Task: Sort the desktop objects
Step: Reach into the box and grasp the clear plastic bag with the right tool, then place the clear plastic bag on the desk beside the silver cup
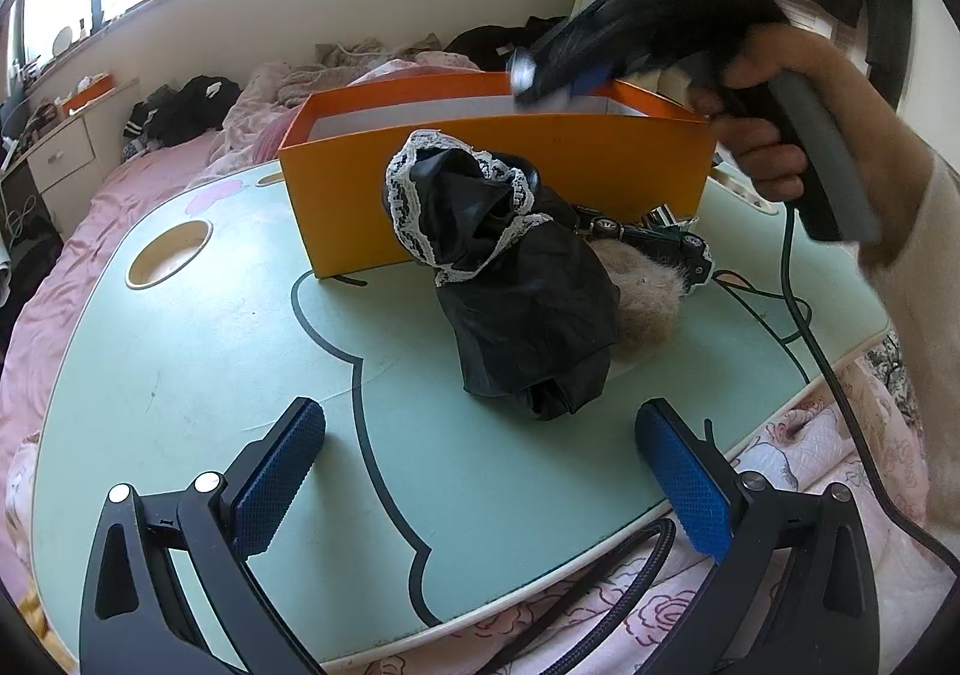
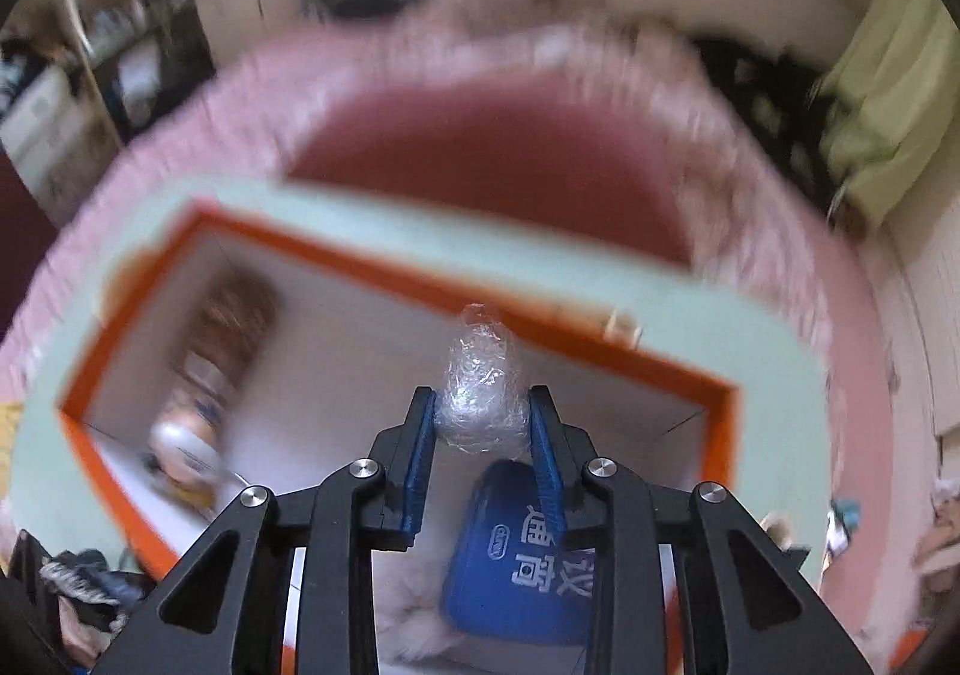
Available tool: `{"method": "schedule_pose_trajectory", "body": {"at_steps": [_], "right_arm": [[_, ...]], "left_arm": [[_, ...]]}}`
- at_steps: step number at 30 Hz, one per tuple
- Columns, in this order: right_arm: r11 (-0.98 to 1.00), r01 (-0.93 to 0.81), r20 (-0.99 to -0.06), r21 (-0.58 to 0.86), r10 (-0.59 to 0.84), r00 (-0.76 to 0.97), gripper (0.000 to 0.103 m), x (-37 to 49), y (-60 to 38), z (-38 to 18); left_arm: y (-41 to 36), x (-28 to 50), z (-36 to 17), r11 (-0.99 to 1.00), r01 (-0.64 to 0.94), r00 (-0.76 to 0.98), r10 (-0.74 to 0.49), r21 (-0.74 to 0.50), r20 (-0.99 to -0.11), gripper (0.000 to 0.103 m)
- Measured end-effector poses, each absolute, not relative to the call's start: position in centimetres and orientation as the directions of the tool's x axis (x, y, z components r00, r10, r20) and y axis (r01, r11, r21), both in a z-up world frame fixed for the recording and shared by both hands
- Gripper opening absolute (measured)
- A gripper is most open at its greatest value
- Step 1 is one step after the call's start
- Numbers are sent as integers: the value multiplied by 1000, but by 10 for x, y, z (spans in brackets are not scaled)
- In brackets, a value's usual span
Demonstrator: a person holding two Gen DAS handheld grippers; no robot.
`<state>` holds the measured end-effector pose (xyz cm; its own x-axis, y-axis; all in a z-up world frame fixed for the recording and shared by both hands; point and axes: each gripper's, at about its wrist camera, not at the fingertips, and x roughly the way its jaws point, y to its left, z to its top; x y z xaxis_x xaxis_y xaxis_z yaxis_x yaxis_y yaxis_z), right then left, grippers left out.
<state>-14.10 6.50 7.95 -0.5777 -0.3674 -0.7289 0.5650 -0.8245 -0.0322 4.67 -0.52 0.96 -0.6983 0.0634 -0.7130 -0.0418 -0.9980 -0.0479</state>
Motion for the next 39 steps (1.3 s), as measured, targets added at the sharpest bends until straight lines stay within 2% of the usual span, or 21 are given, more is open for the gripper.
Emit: {"method": "schedule_pose_trajectory", "body": {"at_steps": [3,6,10,16,22,24,27,31,33,39], "right_arm": [[-798,594,-574,104,-536,-619,29,-105,98,111],[-768,612,-491,188,-613,-619,29,-67,133,125],[-756,611,-515,235,-630,-582,30,-35,167,104],[-792,570,-581,217,-574,-576,30,-5,190,48],[-822,541,-616,177,-521,-590,33,-13,178,13],[-815,549,-584,188,-542,-604,59,-9,181,9],[-811,546,-539,209,-561,-628,85,3,192,10],[-824,531,-508,197,-549,-664,93,20,205,8],[-841,524,-493,133,-515,-701,99,29,207,2],[-870,493,-512,-20,-415,-752,103,35,190,-6]], "left_arm": [[-5,47,10,-998,-42,-698,64,-48,-713,103],[-5,47,10,-998,-42,-698,64,-48,-713,103],[-5,47,10,-998,-42,-698,63,-48,-713,103],[-5,47,10,-998,-42,-698,64,-47,-713,103],[-5,47,10,-998,-43,-698,63,-47,-713,103],[-6,48,10,-998,-43,-699,63,-46,-712,103],[-5,48,10,-998,-43,-700,63,-46,-712,103],[-5,48,10,-998,-43,-700,63,-46,-712,103],[-6,49,11,-998,-44,-700,62,-43,-712,103],[-6,50,12,-998,-43,-700,61,-43,-712,103]]}}
